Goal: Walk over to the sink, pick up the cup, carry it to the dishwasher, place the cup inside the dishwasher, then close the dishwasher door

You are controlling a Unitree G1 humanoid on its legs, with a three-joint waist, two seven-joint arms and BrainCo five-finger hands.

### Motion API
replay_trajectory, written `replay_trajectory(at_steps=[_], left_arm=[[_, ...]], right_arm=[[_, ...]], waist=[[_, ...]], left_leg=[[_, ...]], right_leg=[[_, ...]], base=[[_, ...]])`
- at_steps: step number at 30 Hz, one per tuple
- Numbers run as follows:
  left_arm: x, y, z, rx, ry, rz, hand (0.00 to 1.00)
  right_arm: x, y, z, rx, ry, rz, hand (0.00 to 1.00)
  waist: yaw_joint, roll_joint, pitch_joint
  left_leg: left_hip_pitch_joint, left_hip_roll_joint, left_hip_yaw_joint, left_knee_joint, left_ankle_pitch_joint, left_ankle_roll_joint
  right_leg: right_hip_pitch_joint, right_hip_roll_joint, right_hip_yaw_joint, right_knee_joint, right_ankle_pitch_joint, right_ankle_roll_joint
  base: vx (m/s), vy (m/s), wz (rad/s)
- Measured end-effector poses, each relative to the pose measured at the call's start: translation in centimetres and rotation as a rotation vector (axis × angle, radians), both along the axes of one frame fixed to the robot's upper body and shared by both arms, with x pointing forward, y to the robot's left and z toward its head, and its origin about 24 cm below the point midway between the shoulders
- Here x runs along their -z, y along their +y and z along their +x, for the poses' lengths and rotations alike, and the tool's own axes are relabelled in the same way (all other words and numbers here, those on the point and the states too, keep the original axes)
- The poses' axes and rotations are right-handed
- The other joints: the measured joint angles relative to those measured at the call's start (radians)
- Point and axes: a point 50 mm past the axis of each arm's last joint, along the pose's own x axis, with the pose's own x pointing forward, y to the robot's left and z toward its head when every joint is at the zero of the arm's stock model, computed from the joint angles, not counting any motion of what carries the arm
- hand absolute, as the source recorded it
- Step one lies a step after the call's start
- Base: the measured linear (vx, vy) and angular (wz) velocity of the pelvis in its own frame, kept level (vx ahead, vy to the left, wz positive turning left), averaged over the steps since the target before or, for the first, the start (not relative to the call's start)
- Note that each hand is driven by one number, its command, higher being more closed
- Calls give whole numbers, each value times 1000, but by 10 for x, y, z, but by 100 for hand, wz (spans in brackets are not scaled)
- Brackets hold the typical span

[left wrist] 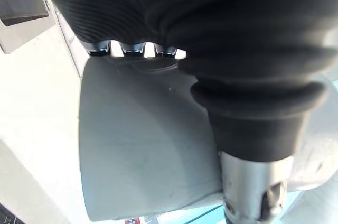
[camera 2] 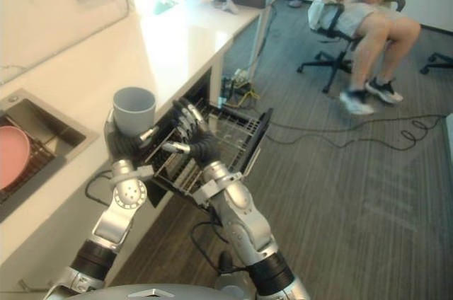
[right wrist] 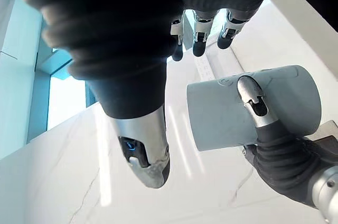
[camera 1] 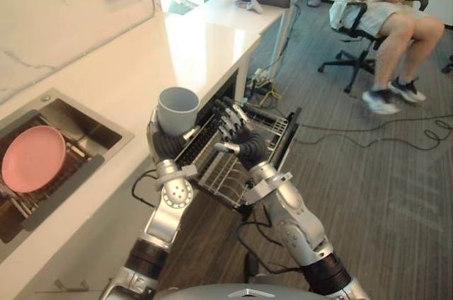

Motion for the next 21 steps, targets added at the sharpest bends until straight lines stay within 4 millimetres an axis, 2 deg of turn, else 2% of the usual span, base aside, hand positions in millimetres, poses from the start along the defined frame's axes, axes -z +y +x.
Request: replay_trajectory(at_steps=[8, 21], left_arm=[[-3, -5, -1, -27, -22, -5, 100], [-2, -33, -5, 95, 1, -3, 100]], right_arm=[[8, 8, 5, 93, 74, -58, 0], [0, 28, 20, 136, 110, -65, 0]], waist=[[21, -6, -20], [41, -16, -39]], left_leg=[[10, 1, -11, -3, 1, -2], [-4, -6, -71, -5, 11, -1]], right_leg=[[13, -2, -18, 0, -6, 6], [37, -17, -78, 0, -4, 9]], base=[[-8, 10, 3], [-2, 21, 13]])
